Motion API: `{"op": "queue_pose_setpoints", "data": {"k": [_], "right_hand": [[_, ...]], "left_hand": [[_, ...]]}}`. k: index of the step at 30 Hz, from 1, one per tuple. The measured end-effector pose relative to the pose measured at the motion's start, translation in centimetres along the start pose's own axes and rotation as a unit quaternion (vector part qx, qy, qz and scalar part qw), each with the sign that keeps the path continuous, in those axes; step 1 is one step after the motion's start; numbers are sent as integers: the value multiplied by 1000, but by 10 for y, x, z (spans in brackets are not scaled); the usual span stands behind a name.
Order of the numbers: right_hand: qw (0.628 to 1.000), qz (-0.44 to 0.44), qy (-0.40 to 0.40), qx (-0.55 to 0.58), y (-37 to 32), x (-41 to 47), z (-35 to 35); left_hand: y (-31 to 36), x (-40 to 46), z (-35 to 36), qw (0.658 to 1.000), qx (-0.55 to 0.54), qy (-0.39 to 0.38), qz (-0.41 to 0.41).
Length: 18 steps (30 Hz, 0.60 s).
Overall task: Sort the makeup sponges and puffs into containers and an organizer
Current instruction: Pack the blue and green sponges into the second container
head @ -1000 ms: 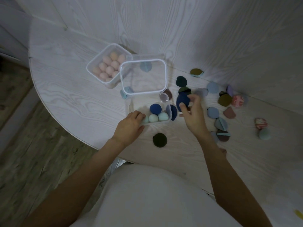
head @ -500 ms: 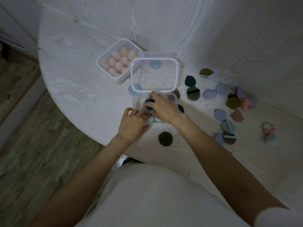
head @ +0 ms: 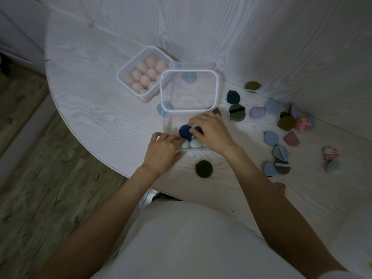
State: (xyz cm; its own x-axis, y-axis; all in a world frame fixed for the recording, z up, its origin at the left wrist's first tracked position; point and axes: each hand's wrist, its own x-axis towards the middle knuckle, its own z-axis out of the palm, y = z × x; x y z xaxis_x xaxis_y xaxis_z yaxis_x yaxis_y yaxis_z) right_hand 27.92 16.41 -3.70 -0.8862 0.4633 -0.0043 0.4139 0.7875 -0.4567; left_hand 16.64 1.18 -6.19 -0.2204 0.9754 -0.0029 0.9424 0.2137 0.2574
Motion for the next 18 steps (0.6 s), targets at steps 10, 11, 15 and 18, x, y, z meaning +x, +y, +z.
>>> {"op": "queue_pose_setpoints", "data": {"k": [10,11,15,18], "right_hand": [[948,303,8,91,55,-47,8],[947,307,6,93,55,-48,12],[934,321,77,135,53,-52,12],[915,314,144,210,45,-57,-7]], "left_hand": [[-4,-2,-3,998,-58,-3,-9],[-4,-3,-3,998,-61,1,-7],[-7,-8,0,997,-54,48,2],[-12,-14,0,995,-33,94,-8]]}}
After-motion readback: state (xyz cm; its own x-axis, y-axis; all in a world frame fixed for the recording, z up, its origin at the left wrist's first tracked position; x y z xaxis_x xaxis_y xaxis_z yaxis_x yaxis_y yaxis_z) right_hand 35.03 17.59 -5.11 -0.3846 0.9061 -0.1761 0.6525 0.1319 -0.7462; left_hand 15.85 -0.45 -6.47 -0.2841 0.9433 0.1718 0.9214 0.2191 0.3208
